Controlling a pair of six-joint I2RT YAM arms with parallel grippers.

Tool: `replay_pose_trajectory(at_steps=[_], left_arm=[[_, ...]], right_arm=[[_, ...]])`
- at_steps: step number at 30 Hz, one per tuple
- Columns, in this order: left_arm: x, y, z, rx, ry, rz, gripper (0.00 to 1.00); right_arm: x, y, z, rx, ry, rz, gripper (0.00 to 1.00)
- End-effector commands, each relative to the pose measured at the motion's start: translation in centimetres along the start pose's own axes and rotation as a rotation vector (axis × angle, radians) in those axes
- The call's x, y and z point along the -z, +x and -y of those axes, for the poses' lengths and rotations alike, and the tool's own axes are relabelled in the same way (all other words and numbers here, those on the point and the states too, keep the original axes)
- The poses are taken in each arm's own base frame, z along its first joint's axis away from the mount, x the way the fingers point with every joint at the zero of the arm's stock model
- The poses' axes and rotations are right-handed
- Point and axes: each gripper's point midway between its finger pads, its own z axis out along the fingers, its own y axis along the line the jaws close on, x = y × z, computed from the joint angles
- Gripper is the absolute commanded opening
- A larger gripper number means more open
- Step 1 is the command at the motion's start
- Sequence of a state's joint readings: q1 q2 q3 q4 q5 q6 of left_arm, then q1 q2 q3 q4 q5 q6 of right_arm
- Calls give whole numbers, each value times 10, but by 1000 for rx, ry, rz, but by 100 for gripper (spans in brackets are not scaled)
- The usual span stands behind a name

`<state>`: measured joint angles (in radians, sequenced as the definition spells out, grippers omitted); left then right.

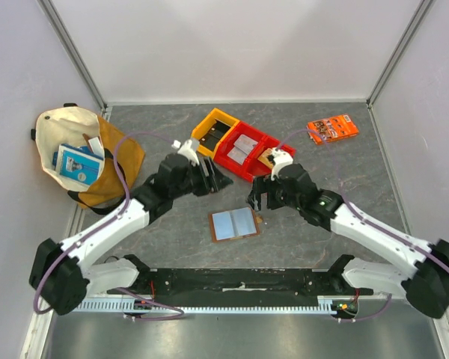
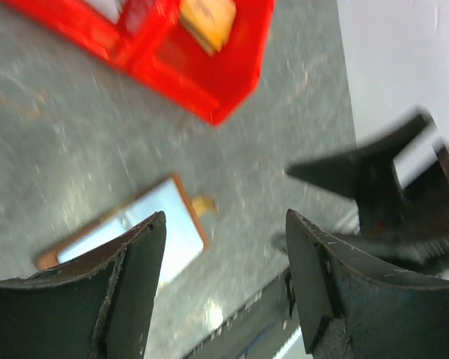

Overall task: Take the credit cards out of the card holder
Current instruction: Remove the credit card from the card holder.

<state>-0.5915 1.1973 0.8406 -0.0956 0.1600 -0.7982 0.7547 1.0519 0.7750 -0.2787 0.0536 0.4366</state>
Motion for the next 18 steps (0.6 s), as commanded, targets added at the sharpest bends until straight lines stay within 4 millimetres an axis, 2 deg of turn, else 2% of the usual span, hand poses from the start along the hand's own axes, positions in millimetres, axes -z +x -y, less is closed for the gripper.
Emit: replay_pose_trajectory(at_steps=[1,3,8,12,18], left_arm=[[22,64,-13,-47,-7,-118,70],[24,89,-14,-24,8,-162,67],[10,128,-24,-16,-3,-225,58],[-3,140,-42,-34,-89,-240,49],[-8,154,-67,-50,-184,-274,29]], right_arm=[[-18,19,-18,-49,-59,-130,91],[-28,30,-19,-45,-52,-178,87],[-50,45,-16,-39,-24,-247,76],[-65,58,-12,-27,3,-295,66],[-79,72,-7,-7,24,-338,48]])
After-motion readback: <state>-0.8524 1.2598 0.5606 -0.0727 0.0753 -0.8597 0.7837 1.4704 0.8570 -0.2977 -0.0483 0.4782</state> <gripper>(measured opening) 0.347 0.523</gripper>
